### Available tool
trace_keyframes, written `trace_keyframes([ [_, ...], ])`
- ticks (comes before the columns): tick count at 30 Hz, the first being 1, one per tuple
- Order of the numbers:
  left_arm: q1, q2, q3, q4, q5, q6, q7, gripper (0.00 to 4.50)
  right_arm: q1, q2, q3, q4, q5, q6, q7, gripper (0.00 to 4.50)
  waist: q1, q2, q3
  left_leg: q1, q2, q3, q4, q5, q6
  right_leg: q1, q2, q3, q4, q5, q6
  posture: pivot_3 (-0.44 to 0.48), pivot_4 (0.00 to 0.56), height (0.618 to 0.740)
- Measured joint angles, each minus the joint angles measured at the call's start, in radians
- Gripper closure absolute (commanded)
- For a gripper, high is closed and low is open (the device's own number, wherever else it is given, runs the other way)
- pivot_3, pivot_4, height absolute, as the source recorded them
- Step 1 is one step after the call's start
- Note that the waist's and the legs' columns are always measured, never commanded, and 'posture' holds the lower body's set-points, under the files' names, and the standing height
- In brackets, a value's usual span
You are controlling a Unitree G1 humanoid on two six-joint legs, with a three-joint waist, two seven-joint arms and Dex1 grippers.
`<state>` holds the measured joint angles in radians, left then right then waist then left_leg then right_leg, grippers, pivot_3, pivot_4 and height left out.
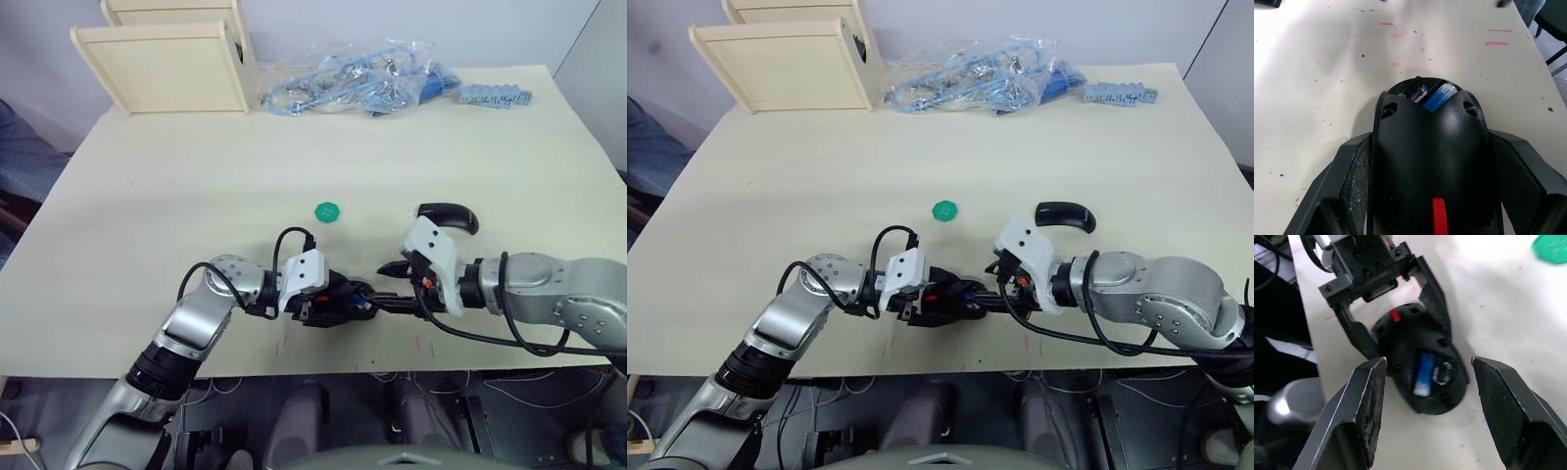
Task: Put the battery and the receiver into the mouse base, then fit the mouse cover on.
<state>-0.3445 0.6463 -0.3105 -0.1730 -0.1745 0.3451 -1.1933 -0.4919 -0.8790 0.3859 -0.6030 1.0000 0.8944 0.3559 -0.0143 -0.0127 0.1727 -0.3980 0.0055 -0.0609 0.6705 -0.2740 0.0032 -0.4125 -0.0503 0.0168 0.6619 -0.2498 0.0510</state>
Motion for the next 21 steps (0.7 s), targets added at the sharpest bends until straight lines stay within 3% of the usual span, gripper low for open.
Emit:
trace_keyframes([
  [1,0.000,0.000,0.000,0.000,-0.002,0.001,0.000,1.53,0.018,0.005,0.000,0.005,-0.044,-0.026,0.030,1.63,0.000,0.000,0.000,0.000,0.000,0.000,0.000,0.000,0.000,0.000,0.000,0.000,0.000,0.000,0.000,0.000,0.150,0.740],
  [4,0.000,0.001,0.000,-0.001,-0.006,0.003,0.001,1.53,0.063,0.032,-0.001,0.033,-0.145,-0.086,0.097,2.38,0.000,0.000,0.000,0.000,0.000,0.000,0.000,0.000,0.000,0.000,0.000,0.000,0.000,0.000,0.000,0.000,0.150,0.740],
  [8,0.000,0.002,0.000,-0.001,-0.007,0.006,0.002,1.53,0.117,0.072,-0.001,0.067,-0.265,-0.148,0.171,4.26,0.000,0.000,0.000,0.000,0.000,0.000,0.000,0.000,0.000,0.000,0.000,0.000,0.000,0.000,0.000,0.000,0.150,0.740],
  [9,0.000,0.002,0.000,-0.001,-0.007,0.006,0.002,1.53,0.125,0.080,-0.001,0.074,-0.279,-0.158,0.185,4.39,0.000,0.000,0.000,0.000,0.000,0.000,0.000,0.000,0.000,0.000,0.000,0.000,0.000,0.000,0.000,0.000,0.150,0.740],
  [21,0.000,0.002,-0.001,-0.001,-0.007,0.008,0.002,1.53,0.167,0.201,-0.012,0.151,-0.423,-0.226,0.303,4.39,0.000,0.000,0.000,0.001,0.000,0.000,0.000,0.000,0.000,0.000,0.000,0.000,0.001,0.000,0.000,0.000,0.150,0.740],
])
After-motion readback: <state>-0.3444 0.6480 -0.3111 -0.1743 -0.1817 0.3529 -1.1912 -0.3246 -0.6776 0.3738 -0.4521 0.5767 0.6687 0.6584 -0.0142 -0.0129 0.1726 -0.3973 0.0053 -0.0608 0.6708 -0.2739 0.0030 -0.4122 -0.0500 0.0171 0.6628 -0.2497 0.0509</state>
